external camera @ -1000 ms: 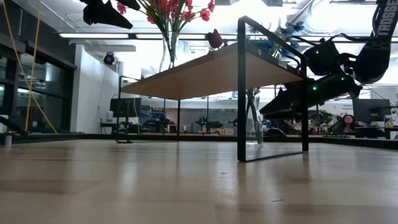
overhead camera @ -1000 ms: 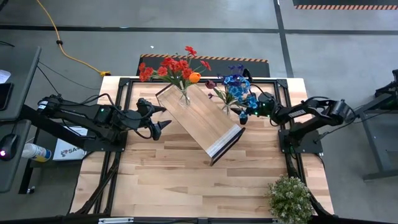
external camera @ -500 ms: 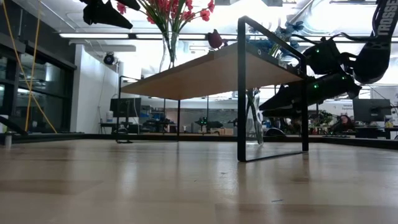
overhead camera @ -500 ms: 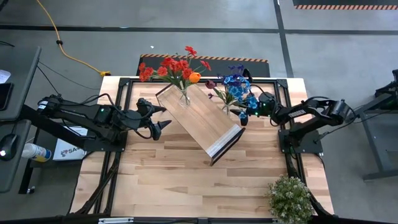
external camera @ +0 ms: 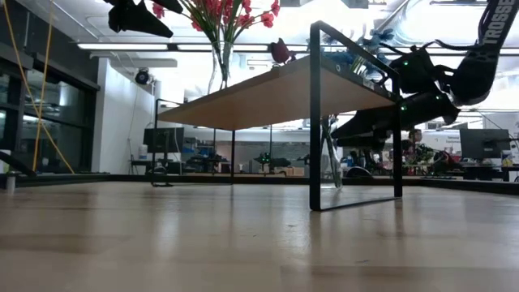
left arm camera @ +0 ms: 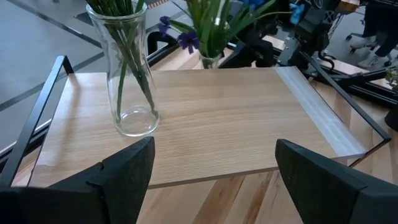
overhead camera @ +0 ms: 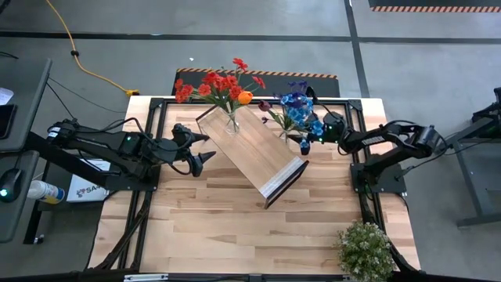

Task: Pick and place flowers into a vace then onto a shelf
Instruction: Put the transparent vase with flowers on the shelf

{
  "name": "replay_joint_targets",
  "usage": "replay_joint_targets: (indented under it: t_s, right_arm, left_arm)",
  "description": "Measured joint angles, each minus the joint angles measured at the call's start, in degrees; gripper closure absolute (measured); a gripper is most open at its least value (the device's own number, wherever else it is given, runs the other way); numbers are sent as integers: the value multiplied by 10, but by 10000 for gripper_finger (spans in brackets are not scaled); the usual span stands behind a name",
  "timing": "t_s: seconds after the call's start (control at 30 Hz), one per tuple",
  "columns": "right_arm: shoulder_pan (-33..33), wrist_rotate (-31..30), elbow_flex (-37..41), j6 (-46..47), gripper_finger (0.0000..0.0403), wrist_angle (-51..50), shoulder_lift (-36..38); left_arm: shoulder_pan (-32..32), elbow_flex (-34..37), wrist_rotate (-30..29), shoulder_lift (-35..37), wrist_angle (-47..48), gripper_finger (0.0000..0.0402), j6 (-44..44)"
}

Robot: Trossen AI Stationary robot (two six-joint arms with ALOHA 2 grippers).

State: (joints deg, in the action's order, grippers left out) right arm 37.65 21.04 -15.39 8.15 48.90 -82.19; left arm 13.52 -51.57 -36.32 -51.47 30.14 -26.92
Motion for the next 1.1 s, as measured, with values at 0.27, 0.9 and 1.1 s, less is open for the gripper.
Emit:
replay_joint_targets:
  t_s: [0.27,0.9,1.1]
  right_arm:
    - [11,18,-8,-7,188,-11,0]
    - [11,15,-8,-11,186,-15,-26]
    - [14,12,-8,-7,186,-15,-26]
  left_arm:
    - [0,0,8,0,0,34,-1]
    - [0,0,9,-1,0,34,-3]
    - [0,0,10,-1,0,34,-4]
